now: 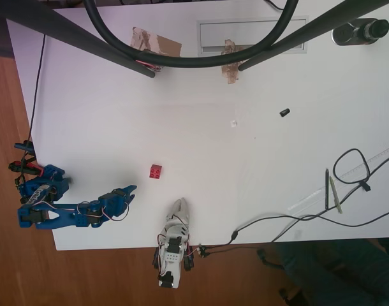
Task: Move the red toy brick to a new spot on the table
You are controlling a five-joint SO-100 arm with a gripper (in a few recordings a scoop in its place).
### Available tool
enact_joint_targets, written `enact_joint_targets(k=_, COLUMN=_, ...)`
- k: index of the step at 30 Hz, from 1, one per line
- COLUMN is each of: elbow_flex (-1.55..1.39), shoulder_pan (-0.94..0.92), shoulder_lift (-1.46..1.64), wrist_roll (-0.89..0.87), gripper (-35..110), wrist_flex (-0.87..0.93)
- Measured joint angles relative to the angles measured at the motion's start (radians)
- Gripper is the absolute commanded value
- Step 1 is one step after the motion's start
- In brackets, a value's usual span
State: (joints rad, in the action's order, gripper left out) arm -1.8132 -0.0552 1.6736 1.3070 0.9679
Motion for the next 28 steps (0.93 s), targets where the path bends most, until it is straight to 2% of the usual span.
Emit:
enact_joint_targets(k=4, elbow_flex=-0.575, shoulder_pan=0.009, shoulder_lift=0.428, wrist_roll=0.150, gripper=0, wrist_flex=-0.017)
enact_joint_targets(k=7, elbow_flex=-0.884, shoulder_pan=-0.015, shoulder_lift=0.764, wrist_roll=0.206, gripper=0, wrist_flex=0.017)
enact_joint_targets(k=14, elbow_flex=-1.305, shoulder_pan=-0.020, shoulder_lift=1.548, wrist_roll=0.267, gripper=1, wrist_flex=0.268)
enact_joint_targets(k=19, elbow_flex=-1.351, shoulder_pan=-0.012, shoulder_lift=1.623, wrist_roll=0.249, gripper=6, wrist_flex=0.302)
enact_joint_targets(k=28, elbow_flex=-1.353, shoulder_pan=-0.006, shoulder_lift=1.629, wrist_roll=0.242, gripper=6, wrist_flex=0.302)
